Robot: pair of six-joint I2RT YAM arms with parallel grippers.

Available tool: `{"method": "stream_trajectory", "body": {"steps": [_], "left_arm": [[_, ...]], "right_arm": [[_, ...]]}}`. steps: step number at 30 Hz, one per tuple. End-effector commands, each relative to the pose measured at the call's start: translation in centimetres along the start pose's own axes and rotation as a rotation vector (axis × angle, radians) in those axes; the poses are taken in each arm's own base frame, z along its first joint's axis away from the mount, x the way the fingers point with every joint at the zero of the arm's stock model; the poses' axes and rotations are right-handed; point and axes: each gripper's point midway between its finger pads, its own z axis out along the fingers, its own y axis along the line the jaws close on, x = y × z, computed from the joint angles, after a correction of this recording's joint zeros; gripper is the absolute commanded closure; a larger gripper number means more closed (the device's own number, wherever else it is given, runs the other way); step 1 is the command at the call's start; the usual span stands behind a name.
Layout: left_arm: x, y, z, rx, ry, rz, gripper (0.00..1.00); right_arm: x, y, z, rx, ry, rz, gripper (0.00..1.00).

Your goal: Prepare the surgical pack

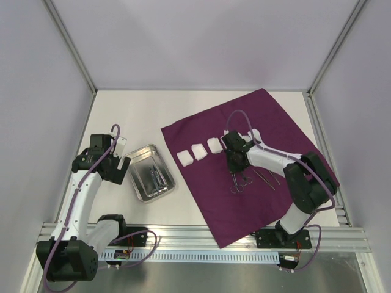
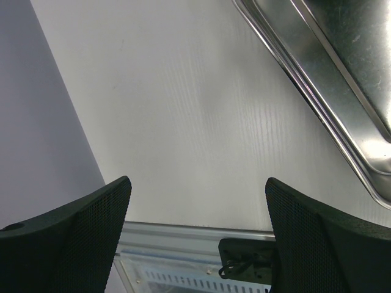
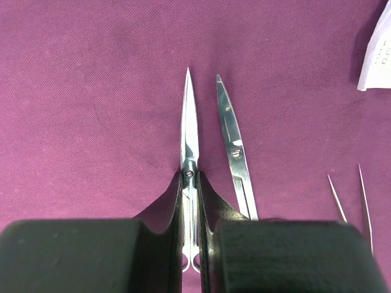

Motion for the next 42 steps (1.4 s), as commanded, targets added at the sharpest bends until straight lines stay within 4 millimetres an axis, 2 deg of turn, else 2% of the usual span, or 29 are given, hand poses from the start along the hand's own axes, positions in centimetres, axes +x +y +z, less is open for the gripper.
{"method": "stream_trajectory", "body": {"steps": [1,12,20,31,36,42], "left_arm": [[-1.2,0.7,-0.7,-0.014,-0.039,-0.017,0.00],[-1.2,0.6,-0.7,-0.012,-0.038,-0.019,0.00],[-1.1,0.6,-0.8,-0.010,-0.037,-0.021,0.00],[-1.2,0.6,-0.8,-0.010,-0.039,-0.020,0.00],[-1.1,0.6,-0.7,-0.010,-0.037,-0.019,0.00],[-1.1,0.6,-0.6,-0.014,-0.034,-0.017,0.00]], "right_arm": [[-0.4,0.1,-0.3,-0.024,-0.041,-0.016,0.99],[-0.5,1.1,-1.4,-0.101,-0.070,-0.016,0.99],[-1.4,1.7,-2.7,-0.143,-0.119,-0.002,1.00],[-2.0,3.0,-3.1,-0.168,-0.130,0.000,1.00],[-2.6,4.5,-4.4,-0.185,-0.152,-0.019,1.00],[-5.1,8.5,-7.5,-0.241,-0.225,-0.055,1.00]]}}
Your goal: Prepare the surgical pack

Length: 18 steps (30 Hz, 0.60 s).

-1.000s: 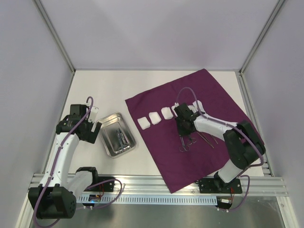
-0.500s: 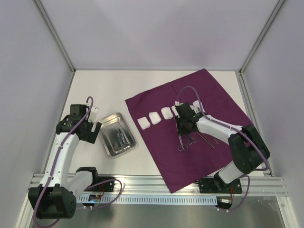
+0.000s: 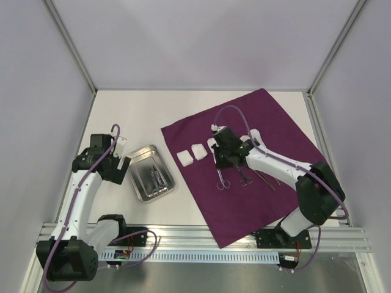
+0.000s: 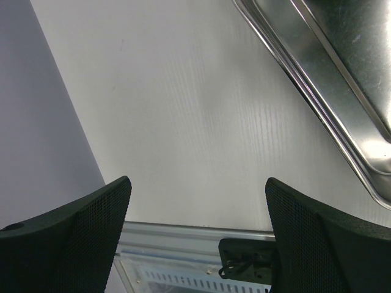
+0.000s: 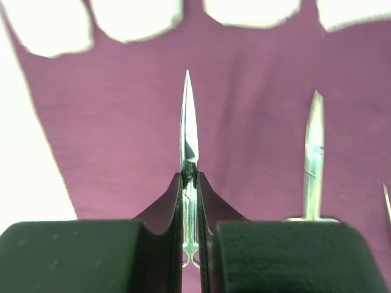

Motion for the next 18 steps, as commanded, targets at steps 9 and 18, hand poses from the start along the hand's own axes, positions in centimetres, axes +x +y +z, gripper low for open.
{"method": "stream_trajectory", "body": {"steps": [9,18], "left_arm": [[-0.7,0.8,-0.4,-0.033,-0.025,-0.020,0.00],[0.4,0.5,-0.2,-0.038,-0.021,-0.015,0.00]], "right_arm": [[-10.0,15.9,-3.6,-0.244,-0.238,-0.087,1.00],[-10.1,26.3,1.6,-0.278,-0.251,-0.155,0.99]]}}
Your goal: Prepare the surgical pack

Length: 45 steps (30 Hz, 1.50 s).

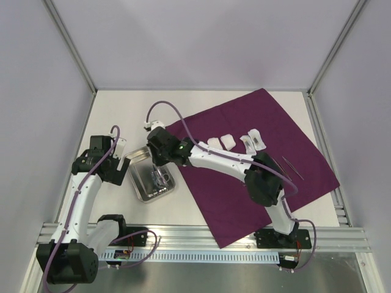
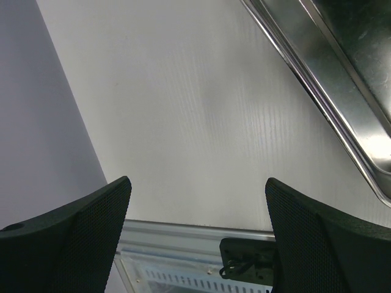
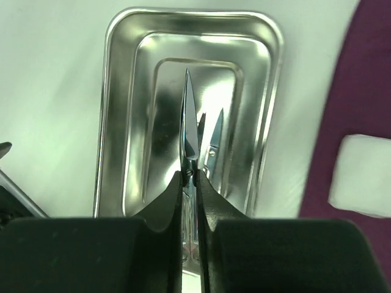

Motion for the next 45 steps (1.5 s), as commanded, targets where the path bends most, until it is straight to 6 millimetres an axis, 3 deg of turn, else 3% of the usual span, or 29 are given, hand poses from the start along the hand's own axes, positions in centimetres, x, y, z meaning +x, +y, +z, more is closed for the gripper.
{"method": "stream_trajectory", "body": {"steps": [1,6,15,27,29,33,38,42,45], "left_arm": [[0.2,0.3,-0.1,-0.023,-0.016,-0.013,0.00],[0.3,0.3,-0.1,-0.023,-0.017,-0.015,0.00],[0.3,0.3,-0.2,-0.021,-0.023,-0.014,0.00],[0.4,0.4,-0.6,-0.027,-0.028,-0.009,0.00],[0.3,0.4,-0.6,-0.026,-0.029,-0.008,0.00],[0.3,0.4,-0.7,-0.027,-0.030,-0.008,0.00],[0.0,0.4,-1.0,-0.021,-0.043,-0.010,0.00],[0.0,0.3,-1.2,-0.015,-0.043,-0.007,0.00],[0.2,0.4,-1.3,-0.018,-0.035,-0.001,0.00]], "right_arm": [[-1.0,1.6,1.8,0.027,-0.042,0.001,1.00],[1.3,0.8,4.8,0.098,0.005,-0.014,1.00],[4.5,-0.9,6.4,0.164,0.054,-0.004,0.99],[5.4,-1.6,7.3,0.198,0.068,0.005,1.00],[5.5,-1.8,7.5,0.203,0.074,0.009,0.96],[4.9,-1.3,6.9,0.190,0.068,0.015,0.81],[2.6,-0.4,5.3,0.166,0.014,0.017,0.71],[0.5,0.6,2.9,0.120,-0.028,0.022,0.69],[-1.6,1.3,-0.8,0.057,-0.080,-0.009,0.69]]}}
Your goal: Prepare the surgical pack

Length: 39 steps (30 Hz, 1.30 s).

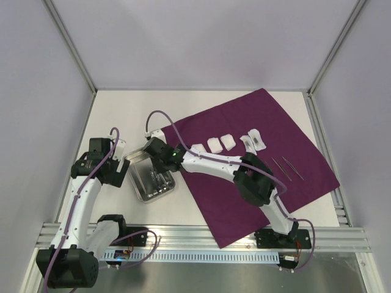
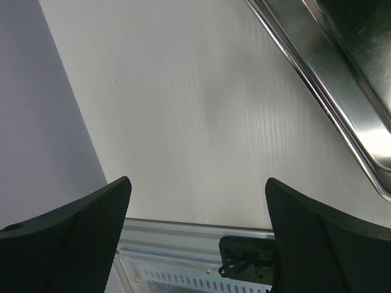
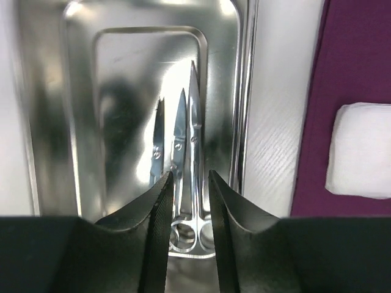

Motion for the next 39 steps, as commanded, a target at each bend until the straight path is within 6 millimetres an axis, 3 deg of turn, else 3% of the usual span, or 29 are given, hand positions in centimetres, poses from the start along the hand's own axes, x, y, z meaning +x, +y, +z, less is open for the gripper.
{"method": "stream_trajectory", "body": {"steps": [1,3,4,5,7,8,10,11,13,15,19,24,26,28,31,39], "left_arm": [[-0.3,0.6,-1.0,-0.014,-0.022,0.002,0.00],[-0.2,0.6,-1.1,-0.018,-0.023,0.009,0.00],[-0.2,0.7,-1.2,-0.019,-0.028,0.009,0.00],[-0.1,0.6,-1.2,-0.017,-0.025,0.011,0.00],[-0.2,0.5,-1.2,-0.014,-0.026,0.010,0.00],[-0.1,0.5,-1.1,-0.011,-0.021,0.007,0.00],[-0.2,0.4,-1.1,-0.004,-0.022,0.002,0.00],[-0.2,0.4,-1.2,-0.003,-0.022,-0.001,0.00],[-0.4,0.3,-1.3,0.002,-0.028,-0.003,0.00],[-0.3,0.3,-1.4,0.007,-0.026,-0.007,0.00],[-0.4,0.3,-1.5,0.010,-0.024,-0.011,0.00],[-0.9,-0.3,-2.3,0.055,-0.049,0.007,0.00],[-2.1,-1.5,-3.5,0.152,-0.107,0.045,0.00],[-3.2,-3.0,-4.6,0.250,-0.172,0.070,0.00],[-5.1,-3.4,-6.6,0.304,-0.261,0.095,0.00],[-7.2,-6.0,-9.3,0.471,-0.401,0.109,0.00]], "right_arm": [[-6.4,0.8,-8.9,-0.129,-0.182,0.001,0.68],[-6.4,-0.7,-10.5,-0.167,-0.172,-0.002,0.63],[-7.0,-2.6,-12.1,-0.164,-0.188,0.006,0.62],[-5.0,-4.3,-12.0,-0.148,-0.130,0.000,0.61],[-3.6,-8.0,-12.3,-0.090,-0.094,0.007,0.60],[-1.6,-10.4,-12.9,-0.046,-0.063,0.012,0.60],[-0.5,-14.5,-13.4,0.023,-0.047,0.058,0.59],[1.9,-16.3,-13.6,0.036,-0.004,0.077,0.58],[3.2,-20.0,-13.9,0.076,0.020,0.147,0.58],[5.8,-22.5,-14.0,0.118,0.072,0.159,0.58],[8.8,-27.2,-13.9,0.221,0.151,0.191,0.58],[10.4,-29.7,-12.9,0.231,0.208,0.233,0.60],[10.5,-30.3,-12.4,0.238,0.217,0.231,0.60],[10.2,-30.1,-12.0,0.211,0.215,0.226,0.60],[10.4,-30.6,-11.1,0.216,0.231,0.227,0.60],[11.2,-31.1,-9.8,0.222,0.280,0.219,0.64]]}}
